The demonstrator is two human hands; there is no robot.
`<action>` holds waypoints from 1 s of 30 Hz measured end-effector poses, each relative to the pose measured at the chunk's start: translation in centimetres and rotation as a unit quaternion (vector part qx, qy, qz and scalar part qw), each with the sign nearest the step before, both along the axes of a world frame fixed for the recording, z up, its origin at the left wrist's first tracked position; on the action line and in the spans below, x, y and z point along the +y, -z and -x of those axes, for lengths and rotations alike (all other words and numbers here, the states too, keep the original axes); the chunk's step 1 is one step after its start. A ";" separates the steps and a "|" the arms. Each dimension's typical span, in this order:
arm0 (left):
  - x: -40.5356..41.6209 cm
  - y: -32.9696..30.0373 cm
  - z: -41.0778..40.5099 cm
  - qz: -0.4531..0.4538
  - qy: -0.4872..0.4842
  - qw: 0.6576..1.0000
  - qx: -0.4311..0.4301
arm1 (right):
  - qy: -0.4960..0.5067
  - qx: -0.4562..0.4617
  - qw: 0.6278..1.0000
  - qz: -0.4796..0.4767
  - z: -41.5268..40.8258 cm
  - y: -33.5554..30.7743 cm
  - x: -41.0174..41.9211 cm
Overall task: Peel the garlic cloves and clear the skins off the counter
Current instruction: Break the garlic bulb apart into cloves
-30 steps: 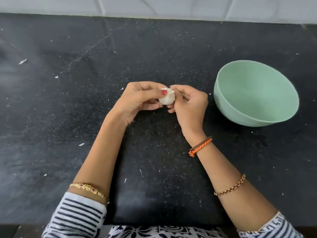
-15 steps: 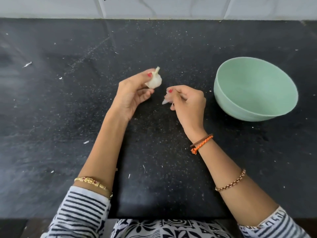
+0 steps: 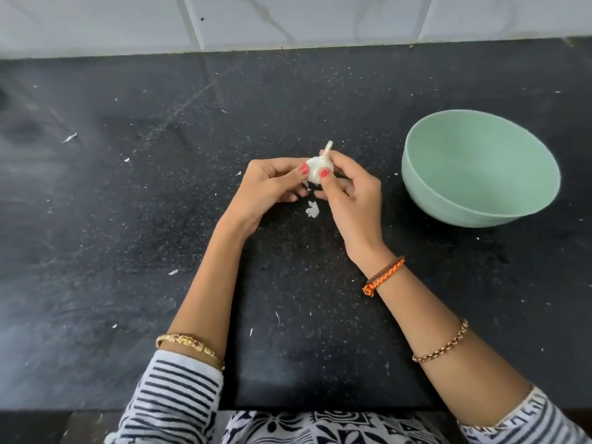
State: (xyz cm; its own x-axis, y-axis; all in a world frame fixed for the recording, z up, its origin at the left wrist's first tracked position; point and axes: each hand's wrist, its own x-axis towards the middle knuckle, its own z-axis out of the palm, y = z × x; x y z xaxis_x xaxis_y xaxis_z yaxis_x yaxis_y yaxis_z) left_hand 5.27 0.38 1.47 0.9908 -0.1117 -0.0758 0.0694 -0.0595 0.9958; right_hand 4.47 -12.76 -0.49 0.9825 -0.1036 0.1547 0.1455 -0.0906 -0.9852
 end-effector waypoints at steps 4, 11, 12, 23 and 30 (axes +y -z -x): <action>0.2 -0.1 0.0 -0.006 0.007 1.000 0.001 | -0.019 0.015 0.999 -0.027 0.2 -0.1 0.0; 0.2 0.2 0.0 -0.032 0.012 0.998 -0.052 | -0.023 0.031 0.999 -0.006 0.0 -0.3 -0.2; -0.1 0.3 0.0 -0.024 0.023 0.998 -0.056 | -0.024 0.027 0.999 0.006 0.0 -0.4 -0.3; -0.6 0.4 0.3 -0.040 0.022 0.996 -0.076 | -0.021 0.056 0.997 -0.042 -0.1 -0.7 -0.9; -0.8 0.6 0.1 -0.090 -0.019 0.988 -0.127 | -0.029 0.101 0.995 -0.003 -0.1 -1.1 -0.8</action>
State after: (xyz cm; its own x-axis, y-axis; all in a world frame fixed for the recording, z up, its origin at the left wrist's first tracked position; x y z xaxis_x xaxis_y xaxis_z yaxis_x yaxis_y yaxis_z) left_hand 5.19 -0.41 0.85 0.9836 -0.0823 0.1602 -0.1755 -0.2389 0.9550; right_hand 4.58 -13.58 0.58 0.9978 -0.0471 -0.0463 -0.0501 -0.0822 -0.9954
